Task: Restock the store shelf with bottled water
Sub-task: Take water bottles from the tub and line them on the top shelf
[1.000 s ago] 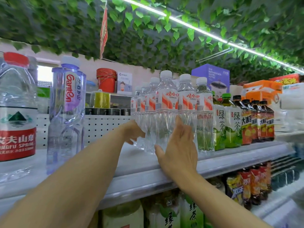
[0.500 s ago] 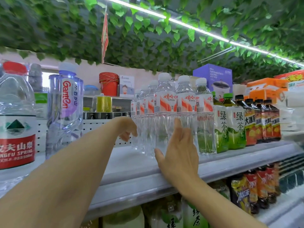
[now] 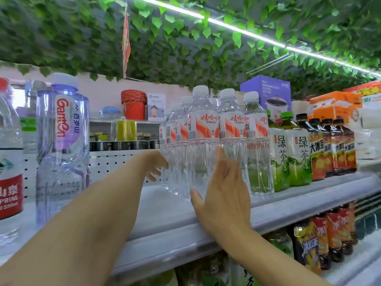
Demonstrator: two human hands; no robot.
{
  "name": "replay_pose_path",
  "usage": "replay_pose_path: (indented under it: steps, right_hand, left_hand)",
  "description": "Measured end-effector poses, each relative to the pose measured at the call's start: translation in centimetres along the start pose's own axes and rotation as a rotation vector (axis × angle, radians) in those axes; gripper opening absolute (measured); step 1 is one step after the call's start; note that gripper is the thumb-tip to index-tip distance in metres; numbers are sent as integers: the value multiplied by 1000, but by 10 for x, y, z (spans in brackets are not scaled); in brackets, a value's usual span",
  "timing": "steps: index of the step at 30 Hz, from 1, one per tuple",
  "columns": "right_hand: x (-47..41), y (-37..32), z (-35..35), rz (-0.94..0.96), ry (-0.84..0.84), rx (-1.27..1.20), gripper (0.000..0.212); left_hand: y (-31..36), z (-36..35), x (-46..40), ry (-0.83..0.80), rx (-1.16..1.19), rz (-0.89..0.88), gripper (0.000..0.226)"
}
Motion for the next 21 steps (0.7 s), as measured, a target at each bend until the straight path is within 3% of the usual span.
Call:
replay_pose_path:
  steps: [14,21]
  right_hand:
    - [0,-1,0,3,-7,-2,95]
    - [1,-1,0,-16,-14,11,96]
  left_hand:
    - [-2,-4,-3,-31,90,7,63]
    - [-3,-3,1,-19,82,17,57]
Point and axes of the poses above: each hand's wrist, its own x-axis away from the middle knuckle, its own z-axis out of the back of the hand, y = z × x, the point moved 5 cm from there along -x, towards the middle knuckle, and after that the axes turned 3 degrees about -x, right-handed, at the moved point
